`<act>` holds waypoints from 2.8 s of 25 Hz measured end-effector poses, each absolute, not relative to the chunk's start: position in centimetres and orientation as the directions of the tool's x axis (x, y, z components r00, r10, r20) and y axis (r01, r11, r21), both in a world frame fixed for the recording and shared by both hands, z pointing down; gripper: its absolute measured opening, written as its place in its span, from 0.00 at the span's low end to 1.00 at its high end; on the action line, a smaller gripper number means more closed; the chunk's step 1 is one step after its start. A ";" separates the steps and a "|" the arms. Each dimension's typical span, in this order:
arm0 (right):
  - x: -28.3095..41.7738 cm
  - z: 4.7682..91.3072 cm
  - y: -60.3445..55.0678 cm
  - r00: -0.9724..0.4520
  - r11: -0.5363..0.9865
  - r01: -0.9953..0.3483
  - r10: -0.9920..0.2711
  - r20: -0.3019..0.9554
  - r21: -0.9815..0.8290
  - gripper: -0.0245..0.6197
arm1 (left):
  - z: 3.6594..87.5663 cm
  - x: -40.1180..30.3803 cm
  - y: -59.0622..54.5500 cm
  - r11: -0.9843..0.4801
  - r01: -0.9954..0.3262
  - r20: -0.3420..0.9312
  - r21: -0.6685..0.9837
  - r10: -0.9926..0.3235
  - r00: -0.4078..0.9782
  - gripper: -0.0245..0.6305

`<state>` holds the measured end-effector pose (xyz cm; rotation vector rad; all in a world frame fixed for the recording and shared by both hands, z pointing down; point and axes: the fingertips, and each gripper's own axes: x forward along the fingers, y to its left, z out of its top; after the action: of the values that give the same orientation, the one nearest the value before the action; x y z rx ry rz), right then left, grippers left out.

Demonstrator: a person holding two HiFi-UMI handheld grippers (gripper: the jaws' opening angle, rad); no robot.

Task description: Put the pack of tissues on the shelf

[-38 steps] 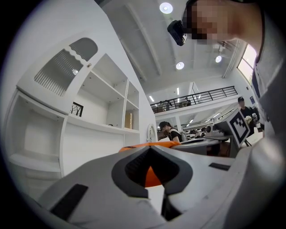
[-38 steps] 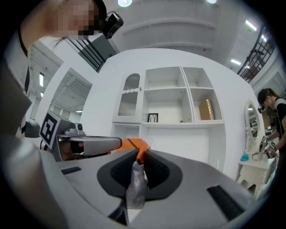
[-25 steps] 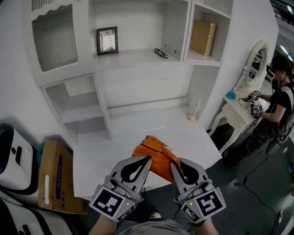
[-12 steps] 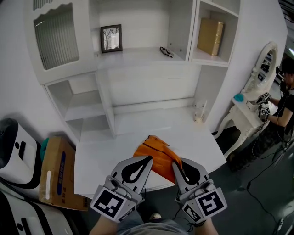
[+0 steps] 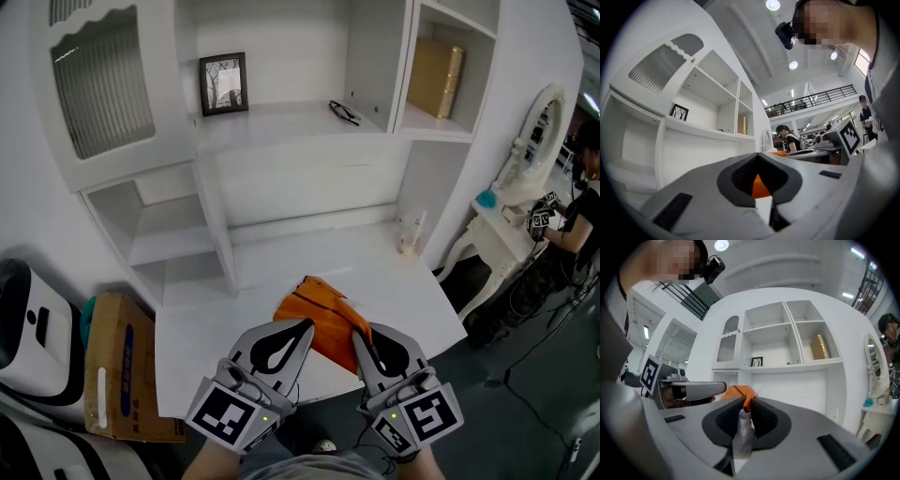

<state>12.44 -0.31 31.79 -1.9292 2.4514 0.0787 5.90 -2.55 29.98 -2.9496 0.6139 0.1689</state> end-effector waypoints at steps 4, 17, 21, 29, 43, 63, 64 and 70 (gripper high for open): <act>11.8 31.5 -1.8 -0.218 0.217 -0.976 -0.975 -0.048 0.027 0.10 | 29.5 5.4 -4.3 -0.916 -0.387 -0.139 -0.103 -0.372 0.918 0.08; 10.3 30.8 -4.8 -0.118 0.117 -0.993 -0.992 -0.050 0.035 0.10 | 29.2 4.3 -7.9 -0.956 -0.284 -0.095 -0.075 -0.276 0.956 0.08; 9.9 30.7 -5.7 -0.088 0.086 -0.996 -0.995 -0.053 0.036 0.10 | 29.2 3.9 -8.9 -0.965 -0.252 -0.089 -0.073 -0.246 0.965 0.08; 8.6 30.8 -7.5 -0.041 0.039 -0.999 -0.998 -0.044 0.036 0.10 | 29.3 3.1 -10.8 -0.978 -0.195 -0.077 -0.070 -0.190 0.979 0.08; 7.5 30.7 -8.1 0.081 -0.083 -0.994 -0.996 -0.028 0.071 0.10 | 30.6 2.2 -12.4 -0.996 -0.080 -0.079 -0.033 -0.077 0.994 0.08; 12.1 26.9 -9.8 0.086 -0.094 -0.988 -0.994 -0.064 0.122 0.09 | 30.0 4.3 -14.9 -0.991 -0.134 -0.115 -0.030 -0.130 0.985 0.08; 12.3 26.6 -9.9 0.081 -0.089 -0.988 -0.994 -0.067 0.124 0.09 | 29.8 4.4 -15.1 -0.989 -0.143 -0.128 -0.038 -0.137 0.982 0.08; 13.2 24.7 -10.9 0.046 -0.059 -0.988 -0.995 -0.092 0.145 0.09 | 30.3 4.9 -15.3 -0.986 -0.167 -0.093 -0.014 -0.165 0.982 0.08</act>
<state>13.18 -10.91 24.75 -2.3016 2.1839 0.2661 4.86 -15.33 30.29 -3.1057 0.2597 0.1428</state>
